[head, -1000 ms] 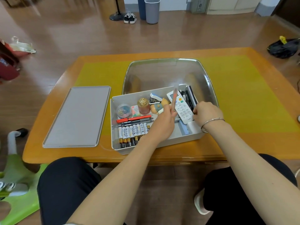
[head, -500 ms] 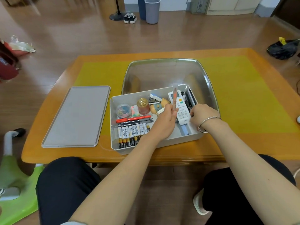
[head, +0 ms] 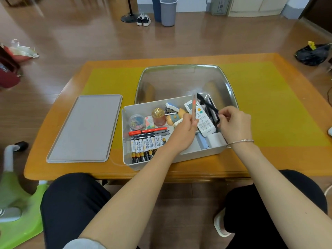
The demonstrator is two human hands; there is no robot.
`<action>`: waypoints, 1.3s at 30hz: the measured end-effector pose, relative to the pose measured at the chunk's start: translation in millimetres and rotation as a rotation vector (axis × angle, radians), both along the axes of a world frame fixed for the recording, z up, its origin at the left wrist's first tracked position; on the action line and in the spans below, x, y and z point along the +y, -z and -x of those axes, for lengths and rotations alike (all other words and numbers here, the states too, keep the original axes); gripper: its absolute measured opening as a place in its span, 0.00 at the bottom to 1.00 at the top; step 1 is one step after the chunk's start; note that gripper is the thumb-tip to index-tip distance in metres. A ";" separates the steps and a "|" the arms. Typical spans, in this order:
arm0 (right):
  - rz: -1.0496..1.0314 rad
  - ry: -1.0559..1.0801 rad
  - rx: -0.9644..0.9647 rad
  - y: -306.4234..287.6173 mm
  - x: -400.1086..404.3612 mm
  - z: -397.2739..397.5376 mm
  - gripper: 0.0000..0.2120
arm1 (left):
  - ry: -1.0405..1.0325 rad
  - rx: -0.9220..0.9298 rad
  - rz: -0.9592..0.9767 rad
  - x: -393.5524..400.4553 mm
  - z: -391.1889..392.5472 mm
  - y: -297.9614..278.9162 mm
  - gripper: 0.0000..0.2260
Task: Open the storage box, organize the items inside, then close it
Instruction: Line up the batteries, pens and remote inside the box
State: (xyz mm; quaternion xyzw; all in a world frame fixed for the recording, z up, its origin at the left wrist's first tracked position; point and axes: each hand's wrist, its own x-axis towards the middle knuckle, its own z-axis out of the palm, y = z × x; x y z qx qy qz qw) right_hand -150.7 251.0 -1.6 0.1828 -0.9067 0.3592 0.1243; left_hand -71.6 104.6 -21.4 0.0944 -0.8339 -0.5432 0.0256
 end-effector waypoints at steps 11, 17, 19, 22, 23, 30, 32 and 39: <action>0.310 -0.187 -0.146 5.6 -31.9 -19.8 0.10 | -0.236 0.236 -0.085 -26.9 -14.3 -14.8 0.07; 0.289 -0.419 -0.303 9.9 -63.5 -41.5 0.12 | -0.244 0.275 0.060 -53.0 -31.9 -13.4 0.06; 0.231 -0.530 -0.393 13.4 -66.7 -44.5 0.08 | -0.252 0.258 0.143 -63.4 -41.1 -11.3 0.06; 0.222 -0.508 -0.422 15.5 -67.8 -39.3 0.04 | -0.213 0.173 0.265 -84.8 -58.1 -7.5 0.05; 0.255 -0.467 -0.436 14.9 -68.9 -35.8 0.06 | -0.189 0.135 0.314 -92.7 -64.0 -6.1 0.04; 0.293 -0.506 -0.480 -7.0 -93.8 -17.3 0.10 | 0.011 -0.009 0.662 -114.5 -82.8 -1.7 0.08; 0.209 -0.584 -0.514 -12.2 -102.9 -16.5 0.11 | 0.049 -0.015 0.725 -113.1 -84.8 -1.7 0.08; -0.254 -0.740 -0.445 -6.1 -111.5 -16.0 0.10 | 0.069 0.010 0.842 -111.5 -92.5 2.8 0.11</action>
